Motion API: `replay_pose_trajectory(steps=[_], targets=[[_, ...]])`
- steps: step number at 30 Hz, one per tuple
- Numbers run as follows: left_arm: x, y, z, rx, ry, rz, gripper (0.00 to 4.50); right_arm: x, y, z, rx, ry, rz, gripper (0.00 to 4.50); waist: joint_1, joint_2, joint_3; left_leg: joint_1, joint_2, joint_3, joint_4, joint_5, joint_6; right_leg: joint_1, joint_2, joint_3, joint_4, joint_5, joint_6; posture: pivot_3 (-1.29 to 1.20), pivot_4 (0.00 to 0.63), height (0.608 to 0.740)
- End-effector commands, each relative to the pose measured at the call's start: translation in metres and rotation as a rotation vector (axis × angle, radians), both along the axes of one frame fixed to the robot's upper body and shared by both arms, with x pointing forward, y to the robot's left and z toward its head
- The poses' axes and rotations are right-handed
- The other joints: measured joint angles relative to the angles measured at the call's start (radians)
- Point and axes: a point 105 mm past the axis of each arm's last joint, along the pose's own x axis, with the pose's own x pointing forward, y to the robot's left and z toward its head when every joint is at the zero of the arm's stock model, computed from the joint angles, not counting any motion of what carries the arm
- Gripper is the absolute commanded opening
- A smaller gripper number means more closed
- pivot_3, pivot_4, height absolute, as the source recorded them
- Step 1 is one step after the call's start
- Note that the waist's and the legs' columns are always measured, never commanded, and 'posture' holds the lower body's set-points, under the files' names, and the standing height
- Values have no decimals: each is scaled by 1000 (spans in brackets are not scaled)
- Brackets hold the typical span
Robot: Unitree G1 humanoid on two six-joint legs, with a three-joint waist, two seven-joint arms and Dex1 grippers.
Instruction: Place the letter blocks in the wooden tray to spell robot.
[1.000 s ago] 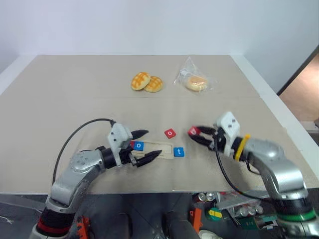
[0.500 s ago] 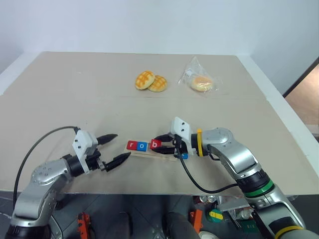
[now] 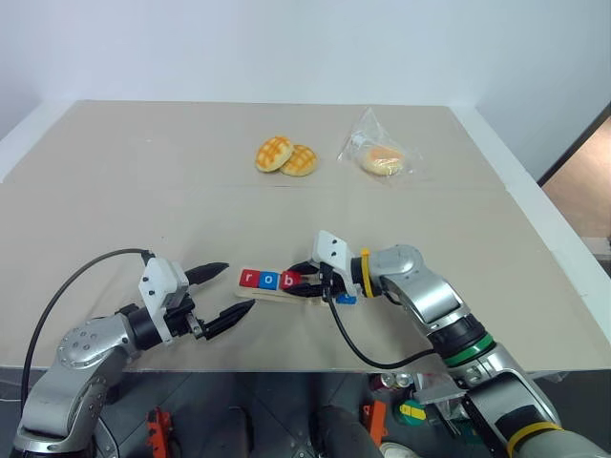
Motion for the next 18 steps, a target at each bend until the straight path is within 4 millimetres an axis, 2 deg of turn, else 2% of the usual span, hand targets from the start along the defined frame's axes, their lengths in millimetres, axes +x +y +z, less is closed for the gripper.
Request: replay_pose_trajectory(steps=[1, 18], targets=[[-5, -3, 8, 12, -47, -18, 4500, -2, 8, 11, 11, -36, 44, 1213, 0, 0, 0, 0, 0, 0, 0, 0, 0, 0, 0, 0, 0, 0, 0, 0, 150, 740], [-7, -4, 3, 36, -49, -10, 4500, 10, 7, 9, 3, -53, 23, 1213, 0, 0, 0, 1, 0, 0, 0, 0, 0, 0, 0, 0, 0, 1, -1, 0, 150, 740]])
